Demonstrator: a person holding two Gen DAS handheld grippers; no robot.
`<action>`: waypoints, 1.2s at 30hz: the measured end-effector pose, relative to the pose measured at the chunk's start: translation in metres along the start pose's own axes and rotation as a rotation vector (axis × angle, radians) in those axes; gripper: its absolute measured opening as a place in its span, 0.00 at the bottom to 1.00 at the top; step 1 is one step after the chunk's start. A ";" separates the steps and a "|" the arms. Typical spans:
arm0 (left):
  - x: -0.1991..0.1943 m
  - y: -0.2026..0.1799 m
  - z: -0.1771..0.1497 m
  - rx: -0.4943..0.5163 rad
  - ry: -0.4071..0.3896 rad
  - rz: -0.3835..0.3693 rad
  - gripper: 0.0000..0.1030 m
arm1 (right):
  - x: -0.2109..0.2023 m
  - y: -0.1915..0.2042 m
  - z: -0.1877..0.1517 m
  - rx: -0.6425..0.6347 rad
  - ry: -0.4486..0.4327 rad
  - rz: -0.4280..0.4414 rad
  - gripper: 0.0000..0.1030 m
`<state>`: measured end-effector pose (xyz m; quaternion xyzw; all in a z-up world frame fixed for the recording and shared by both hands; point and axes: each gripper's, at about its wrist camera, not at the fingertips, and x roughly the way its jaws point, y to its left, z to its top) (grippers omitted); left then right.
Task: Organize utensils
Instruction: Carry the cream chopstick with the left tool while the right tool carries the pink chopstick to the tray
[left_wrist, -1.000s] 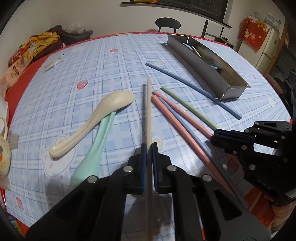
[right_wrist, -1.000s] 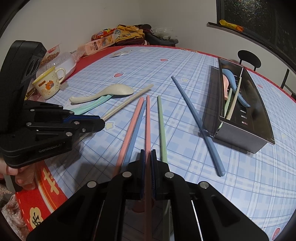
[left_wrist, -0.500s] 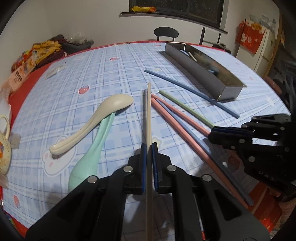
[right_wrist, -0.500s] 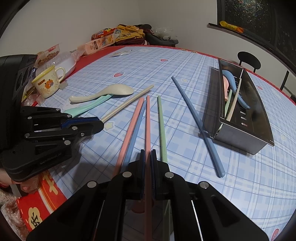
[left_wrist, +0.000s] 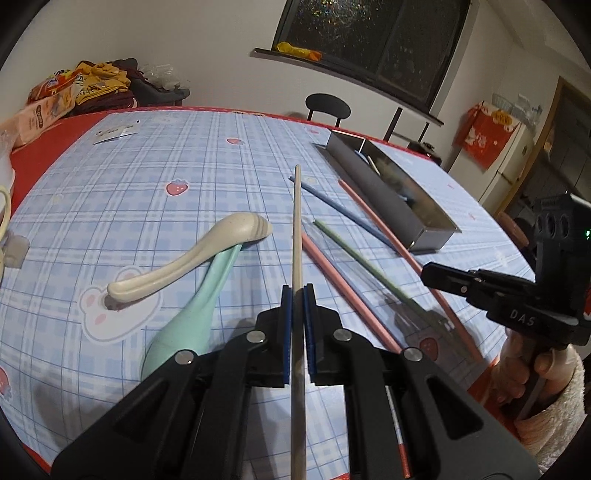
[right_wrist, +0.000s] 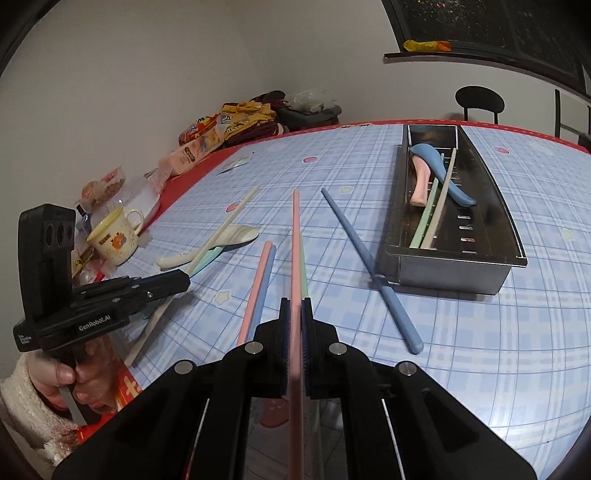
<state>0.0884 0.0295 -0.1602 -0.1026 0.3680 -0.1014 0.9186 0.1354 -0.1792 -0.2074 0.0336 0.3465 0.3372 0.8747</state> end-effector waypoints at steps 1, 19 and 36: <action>-0.001 0.001 0.000 -0.005 -0.006 -0.004 0.10 | -0.001 0.000 0.000 0.001 -0.003 0.002 0.06; -0.016 -0.017 0.053 -0.077 -0.072 -0.169 0.10 | -0.035 -0.060 0.046 0.220 -0.143 0.047 0.06; 0.137 -0.105 0.153 -0.256 0.011 -0.284 0.10 | 0.016 -0.162 0.096 0.463 -0.208 -0.068 0.06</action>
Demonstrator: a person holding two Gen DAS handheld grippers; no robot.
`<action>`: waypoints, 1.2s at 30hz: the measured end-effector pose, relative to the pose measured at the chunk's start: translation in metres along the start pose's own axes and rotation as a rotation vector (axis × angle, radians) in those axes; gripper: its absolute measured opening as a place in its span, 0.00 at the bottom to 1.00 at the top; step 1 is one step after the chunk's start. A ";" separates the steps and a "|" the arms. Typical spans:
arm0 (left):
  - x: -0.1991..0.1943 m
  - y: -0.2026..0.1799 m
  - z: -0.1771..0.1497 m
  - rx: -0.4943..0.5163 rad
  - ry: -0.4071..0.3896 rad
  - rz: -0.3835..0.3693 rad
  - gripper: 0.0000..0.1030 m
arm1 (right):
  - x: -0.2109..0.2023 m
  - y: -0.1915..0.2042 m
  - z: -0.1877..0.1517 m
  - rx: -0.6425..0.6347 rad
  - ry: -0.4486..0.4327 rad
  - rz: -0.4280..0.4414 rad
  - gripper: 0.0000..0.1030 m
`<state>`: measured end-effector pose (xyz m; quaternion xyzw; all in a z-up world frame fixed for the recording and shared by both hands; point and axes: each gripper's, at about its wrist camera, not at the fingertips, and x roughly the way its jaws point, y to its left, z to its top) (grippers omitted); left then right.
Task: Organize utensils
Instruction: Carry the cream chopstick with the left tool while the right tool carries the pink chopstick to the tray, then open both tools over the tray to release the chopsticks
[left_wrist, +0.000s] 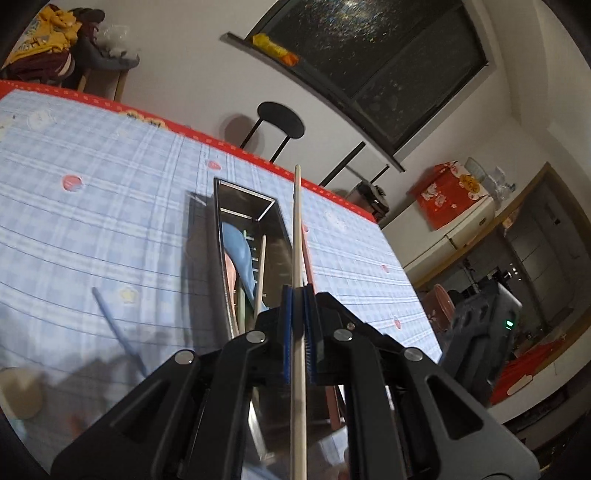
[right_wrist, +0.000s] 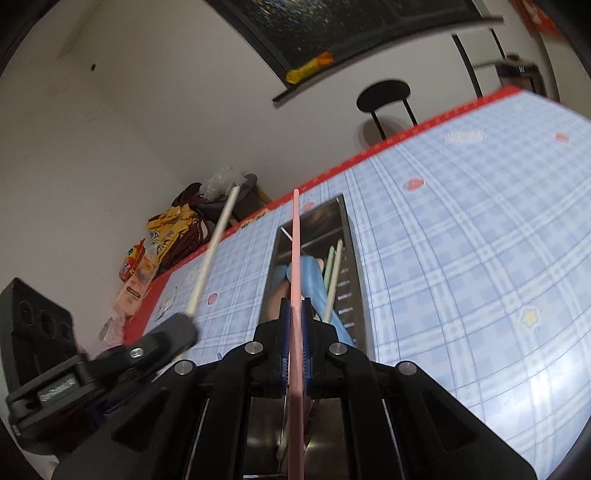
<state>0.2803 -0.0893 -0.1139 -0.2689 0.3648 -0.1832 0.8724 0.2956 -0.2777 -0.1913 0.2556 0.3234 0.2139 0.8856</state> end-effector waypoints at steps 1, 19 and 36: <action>0.005 0.001 0.000 -0.006 0.006 0.003 0.10 | 0.001 -0.003 0.000 0.009 0.003 -0.007 0.06; 0.036 0.016 0.003 0.008 0.017 0.097 0.15 | 0.000 -0.005 -0.002 0.001 -0.006 -0.066 0.08; -0.051 0.018 0.007 0.115 -0.170 0.224 0.94 | -0.015 0.022 -0.009 -0.141 -0.088 -0.210 0.93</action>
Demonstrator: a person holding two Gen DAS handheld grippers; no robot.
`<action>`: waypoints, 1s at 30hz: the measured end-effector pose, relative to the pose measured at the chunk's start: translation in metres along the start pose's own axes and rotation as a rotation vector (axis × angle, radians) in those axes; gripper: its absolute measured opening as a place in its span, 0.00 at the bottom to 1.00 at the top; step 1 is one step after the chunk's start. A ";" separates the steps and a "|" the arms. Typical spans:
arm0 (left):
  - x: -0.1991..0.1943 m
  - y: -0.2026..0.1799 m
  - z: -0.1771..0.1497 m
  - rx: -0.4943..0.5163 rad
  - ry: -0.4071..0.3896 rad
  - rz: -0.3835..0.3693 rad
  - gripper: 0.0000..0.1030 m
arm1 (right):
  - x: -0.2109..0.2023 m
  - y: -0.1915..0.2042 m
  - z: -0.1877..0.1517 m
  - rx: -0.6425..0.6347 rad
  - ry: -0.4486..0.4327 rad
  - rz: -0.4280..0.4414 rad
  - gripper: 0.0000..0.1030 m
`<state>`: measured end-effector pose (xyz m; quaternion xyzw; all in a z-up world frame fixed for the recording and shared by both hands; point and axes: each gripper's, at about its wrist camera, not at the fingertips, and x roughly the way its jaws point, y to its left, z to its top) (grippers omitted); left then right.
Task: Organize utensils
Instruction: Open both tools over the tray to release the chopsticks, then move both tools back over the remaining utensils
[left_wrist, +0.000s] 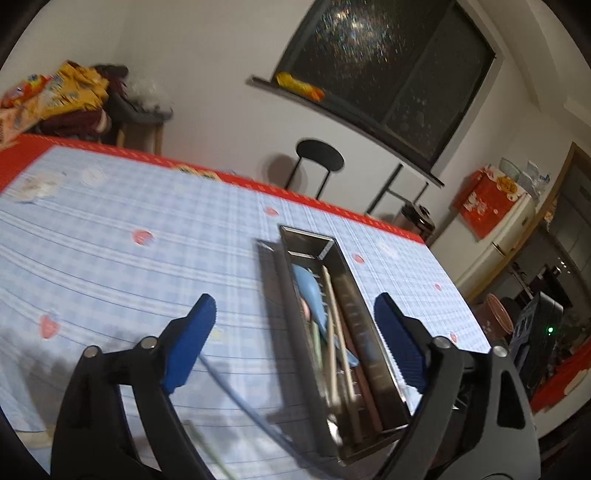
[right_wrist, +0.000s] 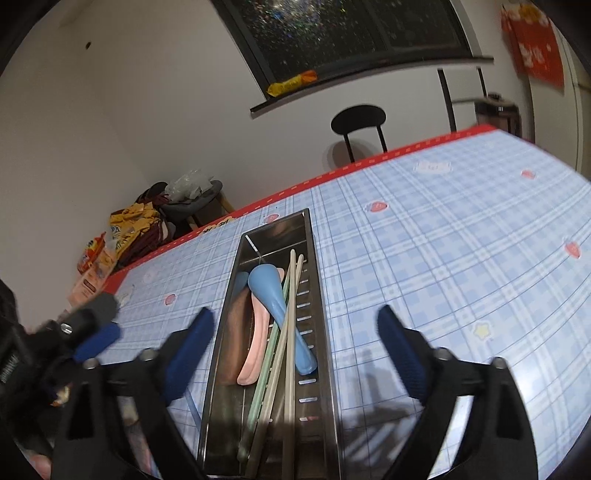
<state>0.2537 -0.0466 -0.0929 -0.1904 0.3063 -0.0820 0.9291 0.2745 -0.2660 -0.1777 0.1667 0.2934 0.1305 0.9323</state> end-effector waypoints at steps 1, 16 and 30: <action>-0.006 0.002 0.000 0.001 -0.013 0.025 0.94 | -0.002 0.002 -0.002 -0.009 -0.004 -0.006 0.94; -0.095 0.058 -0.034 0.053 -0.056 0.210 0.94 | -0.030 0.038 -0.040 -0.198 -0.036 -0.076 0.94; -0.142 0.110 -0.096 0.130 -0.037 0.341 0.94 | -0.065 0.051 -0.074 -0.208 -0.057 0.015 0.94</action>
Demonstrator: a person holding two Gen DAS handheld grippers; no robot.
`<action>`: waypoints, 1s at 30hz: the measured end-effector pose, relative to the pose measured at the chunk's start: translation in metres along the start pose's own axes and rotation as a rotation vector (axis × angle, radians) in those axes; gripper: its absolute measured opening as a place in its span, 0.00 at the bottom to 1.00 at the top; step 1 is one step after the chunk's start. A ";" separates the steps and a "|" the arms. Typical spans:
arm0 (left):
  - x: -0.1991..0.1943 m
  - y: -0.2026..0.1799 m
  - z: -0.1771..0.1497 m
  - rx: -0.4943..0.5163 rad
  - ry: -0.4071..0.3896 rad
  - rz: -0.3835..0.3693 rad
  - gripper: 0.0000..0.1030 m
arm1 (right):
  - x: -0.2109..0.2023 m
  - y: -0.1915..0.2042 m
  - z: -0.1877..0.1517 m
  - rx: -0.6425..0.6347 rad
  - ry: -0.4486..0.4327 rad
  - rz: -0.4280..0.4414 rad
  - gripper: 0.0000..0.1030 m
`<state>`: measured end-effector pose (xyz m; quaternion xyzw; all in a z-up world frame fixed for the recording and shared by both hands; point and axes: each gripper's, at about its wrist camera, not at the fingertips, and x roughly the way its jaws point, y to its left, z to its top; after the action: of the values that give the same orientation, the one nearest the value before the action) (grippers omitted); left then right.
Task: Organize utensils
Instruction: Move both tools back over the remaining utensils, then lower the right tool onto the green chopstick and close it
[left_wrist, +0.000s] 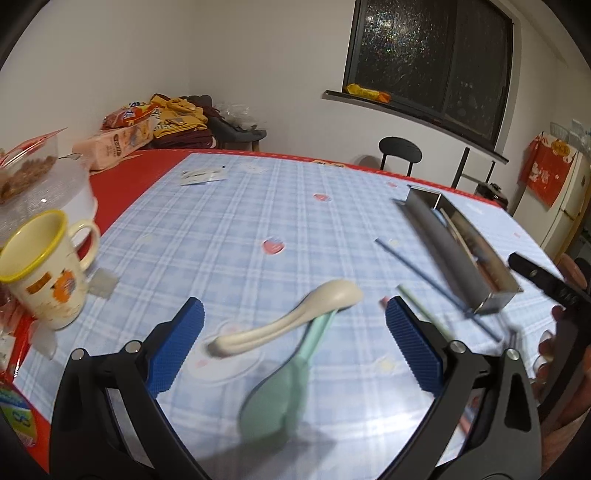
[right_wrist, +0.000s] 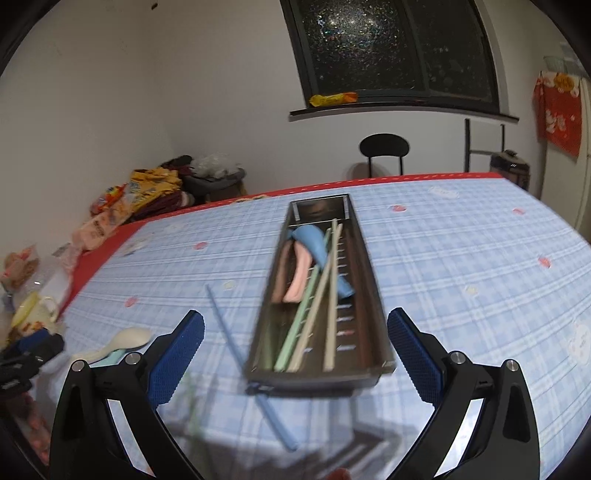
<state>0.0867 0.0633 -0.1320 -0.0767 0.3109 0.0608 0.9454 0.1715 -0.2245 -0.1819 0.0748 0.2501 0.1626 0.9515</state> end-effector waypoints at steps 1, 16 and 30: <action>-0.001 0.002 -0.003 0.008 0.001 0.008 0.94 | -0.003 0.001 -0.002 -0.001 -0.007 0.014 0.94; -0.014 -0.013 -0.023 0.160 -0.012 0.033 0.94 | -0.010 0.026 -0.031 -0.124 0.184 0.123 0.94; -0.011 -0.016 -0.026 0.177 0.022 0.014 0.94 | 0.001 0.061 -0.048 -0.303 0.293 0.142 0.40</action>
<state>0.0654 0.0424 -0.1442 0.0088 0.3259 0.0390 0.9446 0.1316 -0.1638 -0.2100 -0.0761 0.3523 0.2740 0.8916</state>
